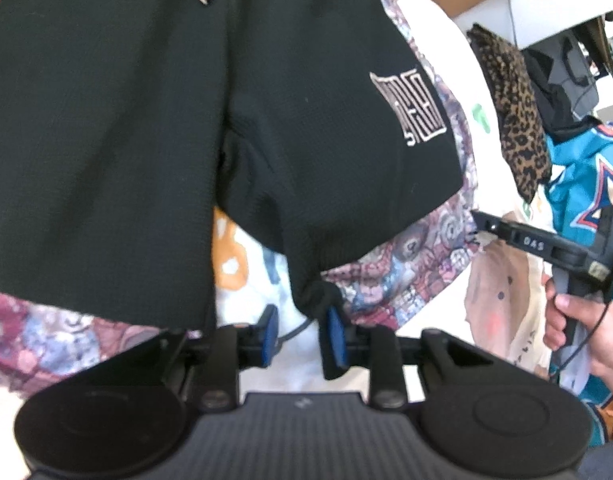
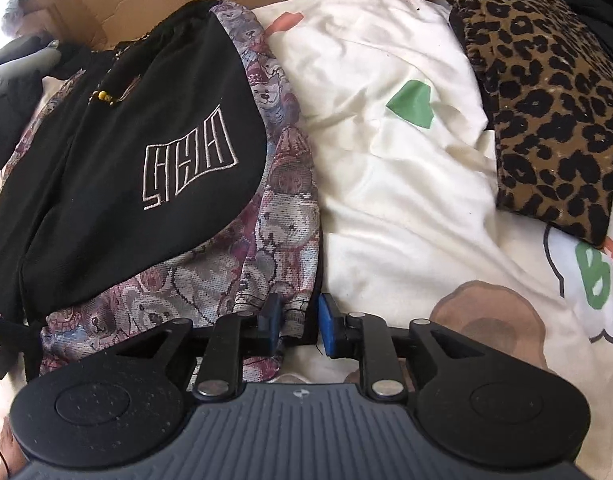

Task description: Fold clothes

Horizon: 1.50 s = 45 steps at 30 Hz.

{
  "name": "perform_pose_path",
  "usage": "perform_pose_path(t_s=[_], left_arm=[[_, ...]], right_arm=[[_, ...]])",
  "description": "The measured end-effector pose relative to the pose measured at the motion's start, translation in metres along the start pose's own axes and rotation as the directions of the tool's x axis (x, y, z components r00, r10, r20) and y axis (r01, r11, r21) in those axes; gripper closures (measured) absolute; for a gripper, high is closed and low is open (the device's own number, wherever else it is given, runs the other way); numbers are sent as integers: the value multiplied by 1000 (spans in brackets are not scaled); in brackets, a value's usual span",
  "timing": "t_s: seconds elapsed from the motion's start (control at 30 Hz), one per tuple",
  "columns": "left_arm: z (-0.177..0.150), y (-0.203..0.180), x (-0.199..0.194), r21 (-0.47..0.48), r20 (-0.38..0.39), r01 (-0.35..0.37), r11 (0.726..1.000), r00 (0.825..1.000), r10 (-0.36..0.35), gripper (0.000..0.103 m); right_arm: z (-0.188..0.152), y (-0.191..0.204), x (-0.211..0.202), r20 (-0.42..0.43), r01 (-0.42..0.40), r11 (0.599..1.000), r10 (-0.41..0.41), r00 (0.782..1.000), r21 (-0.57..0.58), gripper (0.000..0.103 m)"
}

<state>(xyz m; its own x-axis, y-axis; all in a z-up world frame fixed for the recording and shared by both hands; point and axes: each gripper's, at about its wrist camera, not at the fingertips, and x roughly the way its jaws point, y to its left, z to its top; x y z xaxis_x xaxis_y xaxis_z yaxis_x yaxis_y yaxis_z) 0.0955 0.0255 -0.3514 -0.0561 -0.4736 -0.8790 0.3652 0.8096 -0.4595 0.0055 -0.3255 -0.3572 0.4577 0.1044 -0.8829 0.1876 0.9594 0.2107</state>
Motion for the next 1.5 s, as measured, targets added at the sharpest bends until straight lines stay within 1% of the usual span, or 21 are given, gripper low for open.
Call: perform_pose_path(t_s=[0.03, 0.13, 0.23, 0.33, 0.37, 0.43, 0.47, 0.5, 0.53, 0.7, 0.83, 0.93, 1.0, 1.1, 1.17, 1.23, 1.3, 1.33, 1.4, 1.47, 1.5], left_arm=[[1, 0, -4, 2, 9, -3, 1000, 1000, 3, 72], [2, -2, -7, 3, 19, -3, 1000, 1000, 3, 64], [3, -4, 2, -3, 2, 7, 1000, 1000, -7, 55], [4, -6, 11, -10, -16, 16, 1000, 1000, -16, 54], [4, -7, 14, -12, -22, 19, 1000, 1000, -20, 55], [4, -8, 21, -17, -33, 26, 1000, 999, -26, 70], [5, -9, 24, -20, -39, 30, 999, 999, -30, 87], [5, -5, 25, -45, -56, 47, 998, 997, -50, 95], [5, -1, 26, -74, -71, 49, 996, 996, -54, 96], [3, 8, 11, -118, -51, 61, 991, 996, -68, 100], [3, 12, 0, -164, -49, 100, 981, 993, -109, 100], [5, 14, -4, -184, -51, 140, 973, 987, -152, 100], [6, 14, -3, -180, -50, 148, 972, 986, -160, 100], [7, 10, 7, -144, -60, 119, 982, 990, -129, 100], [8, 13, 16, -142, -66, 72, 987, 994, -82, 100], [10, 13, 20, -139, -59, 37, 990, 997, -45, 98], [11, 10, 19, -123, -44, 13, 992, 999, -18, 86], [11, 8, 18, -114, -35, 6, 993, 999, -10, 83], [7, 9, 17, -109, -33, 36, 993, 999, -40, 61], [5, 10, 21, -111, -36, 61, 992, 997, -65, 57], [4, 9, 24, -109, -37, 62, 992, 997, -66, 57]], right_arm=[[1, -2, 0, -2, -7, 1000, 7, 1000, 4, 88], [2, -7, -2, -4, -22, 1000, 22, 1000, 23, 97], [4, -18, -8, 5, -24, 997, 24, 1000, 77, 99], [6, -31, -15, 23, -24, 990, 21, 1000, 137, 100], [7, -34, -17, 28, -23, 988, 19, 999, 151, 100], [8, -39, -19, 34, -18, 986, 13, 999, 166, 100], [9, -40, -20, 35, -15, 986, 9, 999, 164, 101], [11, -40, -21, 36, -7, 988, 2, 999, 157, 101], [12, -40, -21, 36, 4, 989, -9, 999, 145, 101], [17, -44, -31, 43, 54, 994, -59, 997, 99, 101], [21, -43, -40, 51, 81, 995, -84, 995, 52, 101], [25, -41, -48, 59, 99, 995, -101, 993, 28, 101], [27, -40, -52, 64, 112, 994, -113, 992, 13, 101], [25, -41, -44, 48, 137, 990, -138, 989, 22, 101], [20, -45, -29, 23, 127, 991, -128, 992, 38, 101], [17, -54, -21, 24, 76, 993, -79, 997, 94, 97], [14, -59, -21, 44, 45, 990, -51, 998, 131, 95], [13, -61, -22, 53, 37, 989, -45, 998, 141, 86], [10, -63, -22, 57, 24, 989, -32, 998, 147, 72], [4, -66, -19, 55, 2, 988, -11, 998, 154, 70], [2, -67, -17, 54, -3, 988, -6, 999, 157, 70]])
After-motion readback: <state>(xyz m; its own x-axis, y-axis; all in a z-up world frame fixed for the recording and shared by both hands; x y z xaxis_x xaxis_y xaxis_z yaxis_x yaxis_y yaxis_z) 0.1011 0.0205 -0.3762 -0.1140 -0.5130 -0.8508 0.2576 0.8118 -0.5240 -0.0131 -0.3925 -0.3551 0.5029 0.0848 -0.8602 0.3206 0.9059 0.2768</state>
